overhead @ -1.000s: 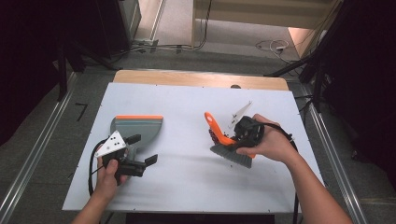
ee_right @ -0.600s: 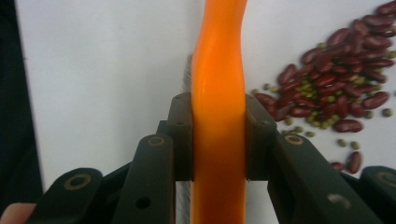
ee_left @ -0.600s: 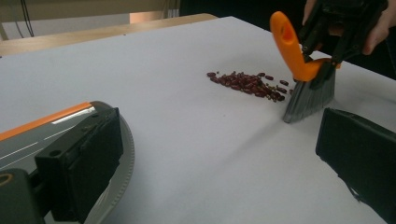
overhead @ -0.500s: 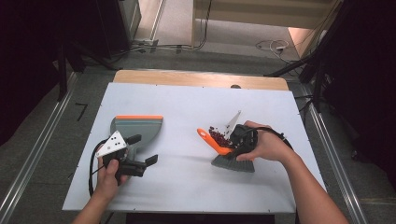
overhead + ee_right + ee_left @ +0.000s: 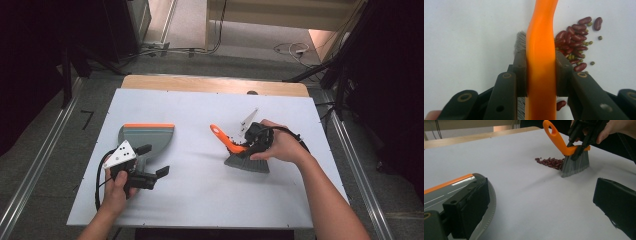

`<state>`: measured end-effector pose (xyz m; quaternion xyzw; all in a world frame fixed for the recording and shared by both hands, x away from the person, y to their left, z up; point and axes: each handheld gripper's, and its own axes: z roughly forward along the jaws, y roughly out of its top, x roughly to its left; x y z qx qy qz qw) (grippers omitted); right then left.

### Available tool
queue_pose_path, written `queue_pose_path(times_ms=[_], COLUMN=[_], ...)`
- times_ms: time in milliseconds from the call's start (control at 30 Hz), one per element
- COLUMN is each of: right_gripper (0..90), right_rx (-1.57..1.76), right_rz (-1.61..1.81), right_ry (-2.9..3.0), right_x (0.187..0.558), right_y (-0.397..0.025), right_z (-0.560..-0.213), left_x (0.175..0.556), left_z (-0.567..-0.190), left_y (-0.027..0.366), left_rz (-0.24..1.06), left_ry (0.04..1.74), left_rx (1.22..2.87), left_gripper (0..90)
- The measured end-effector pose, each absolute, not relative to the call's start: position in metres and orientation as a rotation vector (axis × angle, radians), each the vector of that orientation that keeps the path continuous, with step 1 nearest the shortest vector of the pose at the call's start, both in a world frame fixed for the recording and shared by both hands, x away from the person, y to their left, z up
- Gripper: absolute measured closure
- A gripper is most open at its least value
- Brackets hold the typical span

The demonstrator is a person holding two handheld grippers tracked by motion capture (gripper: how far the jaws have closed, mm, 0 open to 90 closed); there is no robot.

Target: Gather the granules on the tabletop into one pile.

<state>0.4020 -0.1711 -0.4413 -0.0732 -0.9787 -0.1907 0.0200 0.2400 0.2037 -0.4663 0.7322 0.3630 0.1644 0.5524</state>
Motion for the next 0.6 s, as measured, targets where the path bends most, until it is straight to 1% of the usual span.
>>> queue_pose_path(times_ms=[600], right_gripper=[66.8], right_rx=[-0.251], right_rz=[-0.618], right_ry=[-3.081], right_x=[0.429], right_y=[-0.161], right_z=[-0.440], left_x=[0.239], left_z=[-0.465], left_y=[0.205], left_rz=[0.396], left_ry=[0.855], left_rx=[1.720], left_gripper=[1.6])
